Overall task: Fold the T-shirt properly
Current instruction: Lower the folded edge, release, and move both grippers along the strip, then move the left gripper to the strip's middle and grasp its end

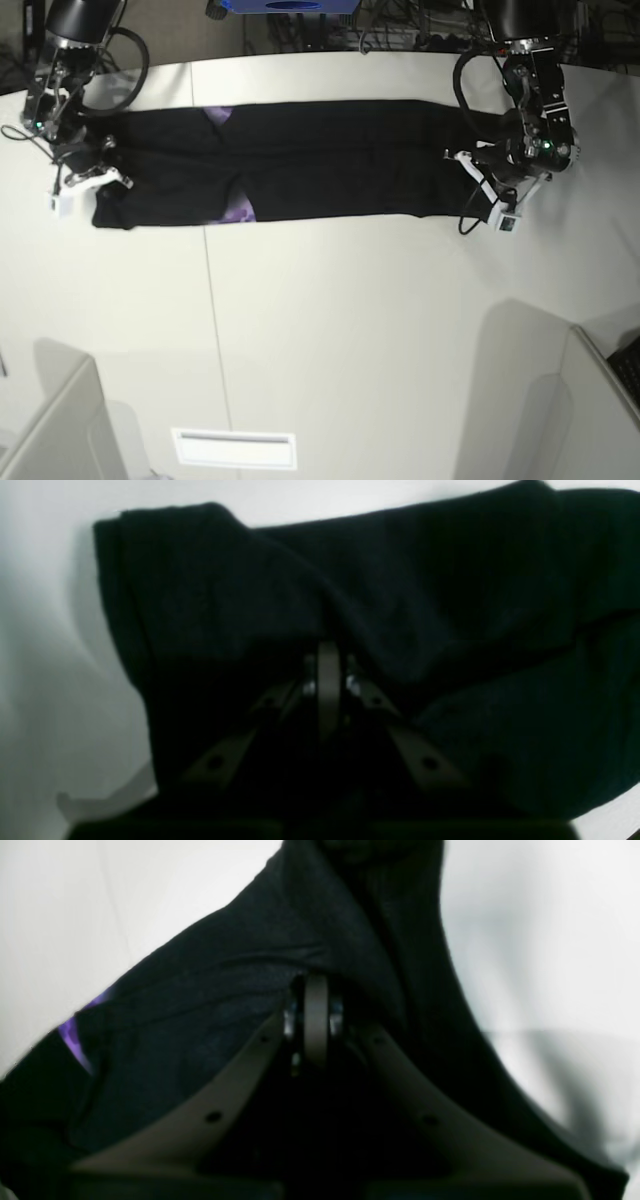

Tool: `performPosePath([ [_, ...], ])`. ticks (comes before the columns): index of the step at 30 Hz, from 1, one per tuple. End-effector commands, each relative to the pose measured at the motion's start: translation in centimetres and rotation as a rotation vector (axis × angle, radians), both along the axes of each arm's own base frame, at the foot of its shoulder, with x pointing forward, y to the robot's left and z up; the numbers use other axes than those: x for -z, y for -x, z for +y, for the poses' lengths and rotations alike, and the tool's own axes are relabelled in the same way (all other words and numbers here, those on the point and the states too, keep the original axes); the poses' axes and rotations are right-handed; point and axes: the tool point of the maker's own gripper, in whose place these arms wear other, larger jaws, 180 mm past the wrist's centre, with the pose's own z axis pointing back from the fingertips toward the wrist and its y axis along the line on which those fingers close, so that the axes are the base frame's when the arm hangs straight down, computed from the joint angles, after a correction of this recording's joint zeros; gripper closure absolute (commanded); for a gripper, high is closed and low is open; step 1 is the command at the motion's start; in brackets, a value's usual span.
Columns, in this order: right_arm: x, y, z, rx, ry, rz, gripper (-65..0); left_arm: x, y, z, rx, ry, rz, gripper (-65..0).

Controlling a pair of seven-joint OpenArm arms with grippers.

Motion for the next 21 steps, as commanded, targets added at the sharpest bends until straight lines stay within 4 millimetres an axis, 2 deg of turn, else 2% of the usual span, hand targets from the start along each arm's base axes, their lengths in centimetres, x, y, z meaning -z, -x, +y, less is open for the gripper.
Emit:
performPosePath([
  [1,-0.9,-0.4,-0.7,-0.001,0.025,-0.016,0.0,-0.4,-0.3,0.1,0.01,-0.013,-0.005,0.0],
  [4,-1.9,-0.9,-0.6,-0.011,0.038,-0.047,0.0,-1.6,-0.6,0.3,0.012,-0.027,-0.042,0.0],
  [6,-2.9,-1.4,-0.5,-0.022,0.05,-0.077,0.0,-3.2,-0.8,0.6,0.018,-0.05,-0.088,0.0],
  [9,-5.1,-2.5,-0.1,-0.046,0.079,-0.137,0.0,-5.9,-0.7,2.7,-0.02,-0.101,-0.152,0.0],
  [12,-7.4,-3.4,0.3,-0.07,0.106,-0.198,0.0,-8.1,0.4,5.7,-0.092,-0.167,-0.136,0.0],
  [15,-9.8,-4.0,0.9,-0.096,0.136,-0.259,0.0,-9.2,1.5,8.7,-0.18,-0.172,-0.151,0.0],
  [18,-10.7,-3.6,1.4,-0.121,0.155,-0.273,0.0,-10.2,2.6,11.4,-0.18,-0.139,-0.201,0.0],
  [21,-10.9,-3.4,1.7,-0.138,0.158,-0.262,0.0,-10.5,4.2,12.9,-0.166,-0.078,-0.24,0.0],
])
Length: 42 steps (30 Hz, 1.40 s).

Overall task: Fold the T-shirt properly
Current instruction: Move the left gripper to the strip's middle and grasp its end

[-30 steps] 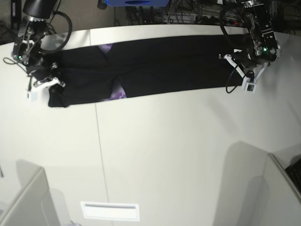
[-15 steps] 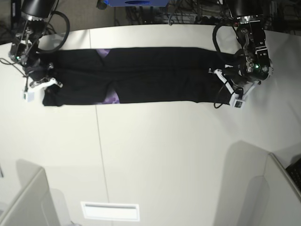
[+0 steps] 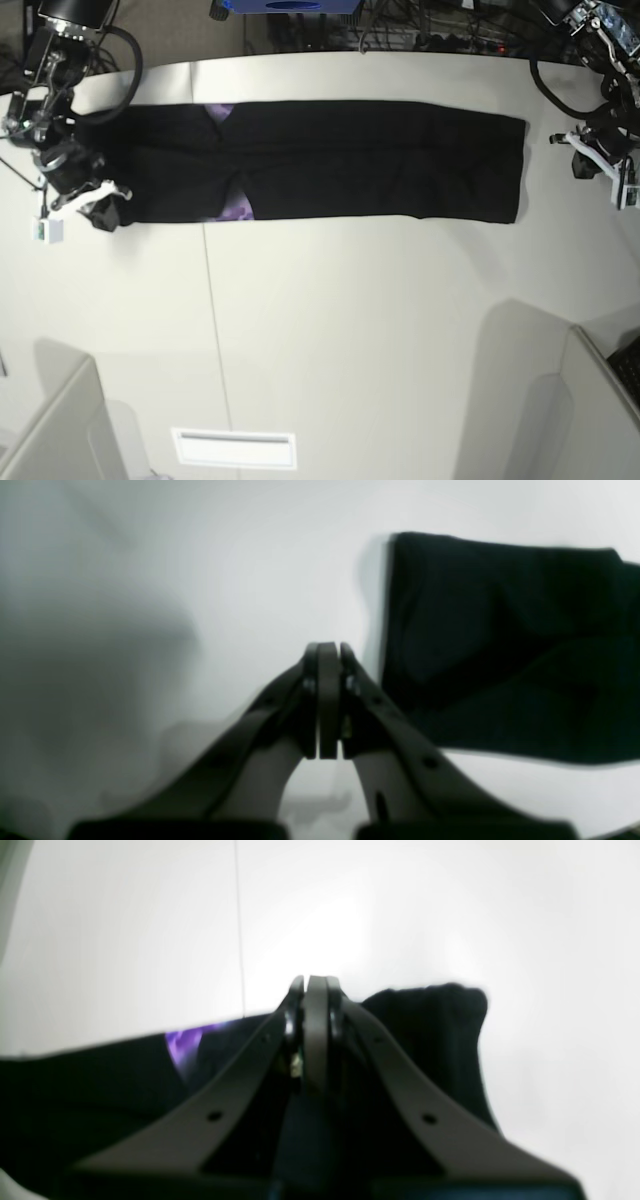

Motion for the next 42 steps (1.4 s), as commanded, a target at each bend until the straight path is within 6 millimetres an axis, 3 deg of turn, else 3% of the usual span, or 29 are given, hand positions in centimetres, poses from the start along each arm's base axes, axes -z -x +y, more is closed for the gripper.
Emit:
performPosePath([
  [1,-1.6,-0.8,-0.3,-0.004,0.013,-0.054,0.0,-1.1,-0.7,-0.1,0.04,0.007,-0.05,0.0],
  [2,-1.5,-0.8,-0.2,-0.007,0.013,-0.052,0.0,-0.9,-0.5,-0.2,0.049,0.028,-0.053,-10.5],
  [5,-1.5,-0.8,-0.1,-0.008,0.011,-0.051,0.0,0.6,0.0,-0.6,0.037,0.11,-0.045,-51.7],
  [6,-1.5,-0.8,0.0,-0.009,0.007,-0.051,0.0,1.2,0.1,-0.6,0.027,0.131,-0.033,-60.9],
  [7,-1.3,-0.8,0.3,-0.007,-0.003,-0.051,0.0,2.0,0.3,-0.7,0.016,0.16,-0.02,-65.0],
  [10,-1.1,-0.7,0.8,-0.002,-0.02,-0.05,0.0,3.2,-1.2,-1.4,0.007,0.229,-0.057,-65.0],
  [15,-0.9,-0.7,1.2,-0.001,-0.03,-0.049,0.0,5.5,-3.0,-5.1,0.087,0.311,-0.058,-60.9],
  [19,-0.7,-0.4,1.3,-0.001,-0.032,-0.043,0.0,7.2,-3.2,-6.9,0.107,0.369,-0.039,-60.9],
  [23,-0.6,-0.3,1.3,-0.001,-0.032,-0.04,0.0,9.3,-2.4,-7.2,0.047,0.418,0.024,-59.6],
  [26,-0.6,-0.2,1.3,-0.001,-0.032,-0.038,0.0,10.3,-1.8,-7.1,0.02,0.439,0.053,-44.3],
  [31,-0.6,-0.2,1.3,-0.001,-0.033,-0.039,0.0,11.3,-1.4,-6.7,-0.009,0.462,0.079,0.0],
  [37,-0.4,0.0,1.3,-0.001,-0.036,-0.032,0.0,10.3,-1.8,-4.7,-0.003,0.409,0.072,0.0],
  [42,-0.1,0.4,1.3,-0.001,-0.036,-0.021,0.0,5.7,-3.5,-4.2,0.052,0.294,-0.03,0.0],
])
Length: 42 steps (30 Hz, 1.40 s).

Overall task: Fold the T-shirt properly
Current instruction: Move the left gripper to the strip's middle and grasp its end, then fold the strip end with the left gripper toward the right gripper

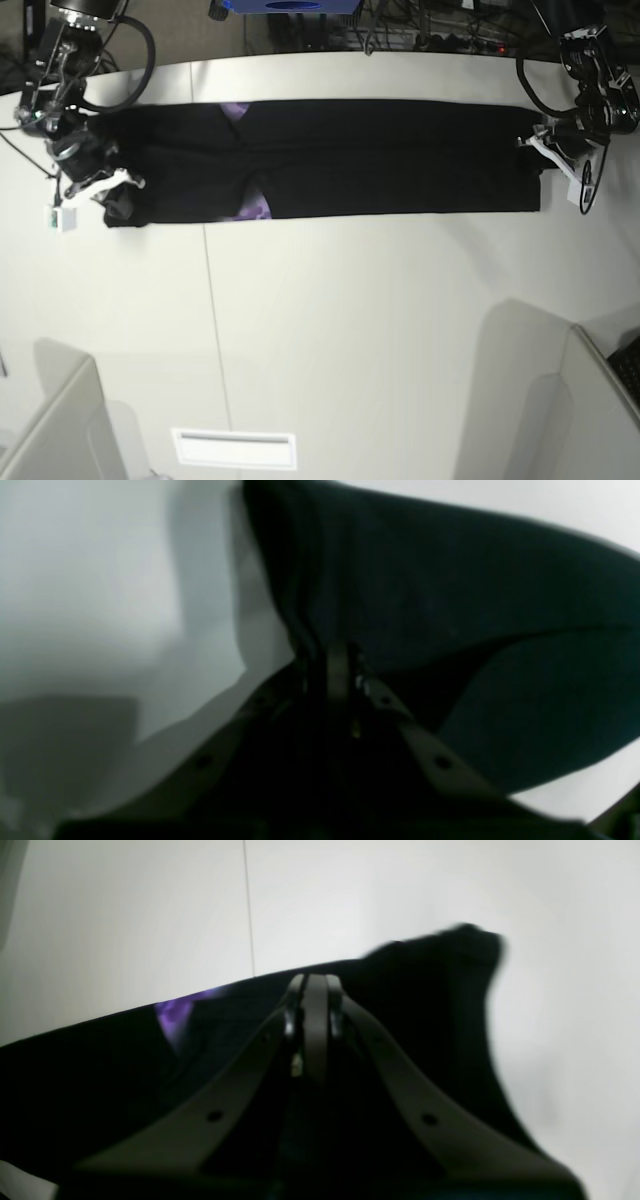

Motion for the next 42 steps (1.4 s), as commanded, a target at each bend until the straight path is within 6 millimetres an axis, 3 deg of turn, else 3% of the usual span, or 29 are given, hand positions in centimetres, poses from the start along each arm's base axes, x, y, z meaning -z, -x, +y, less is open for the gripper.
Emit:
performPosePath([
  [1,-1.6,-0.9,-0.4,0.002,0.011,-0.057,0.0,-2.6,-1.5,0.6,-0.009,-0.032,-0.083,0.0],
  [3,-1.6,-0.9,-0.4,0.002,0.01,-0.058,0.0,-4.0,-2.0,-0.3,-0.01,-0.049,-0.11,0.0],
  [7,-1.6,-0.9,-0.4,0.002,0.01,-0.058,0.0,-6.1,-3.0,-4.7,0.064,-0.041,-0.168,0.0],
  [18,-1.8,-1.1,-0.7,0.009,0.01,-0.066,0.0,-6.2,-3.0,-21.5,0.314,0.202,-0.136,0.0],
  [22,-1.8,-1.1,-0.7,0.011,0.011,-0.067,0.0,-6.4,-3.3,-25.3,0.33,0.273,-0.106,0.0],
  [29,-1.8,-1.1,-0.8,0.012,0.011,-0.067,0.0,-4.3,-3.0,-29.4,0.383,0.336,-0.011,0.0],
  [33,-1.8,-1.1,-0.8,0.012,0.011,-0.067,0.0,-3.1,-2.8,-29.7,0.367,0.352,0.028,0.0],
  [42,-2.2,-1.5,-0.8,0.012,0.011,-0.078,0.0,-3.5,-3.3,-29.9,0.375,0.353,0.016,0.0],
])
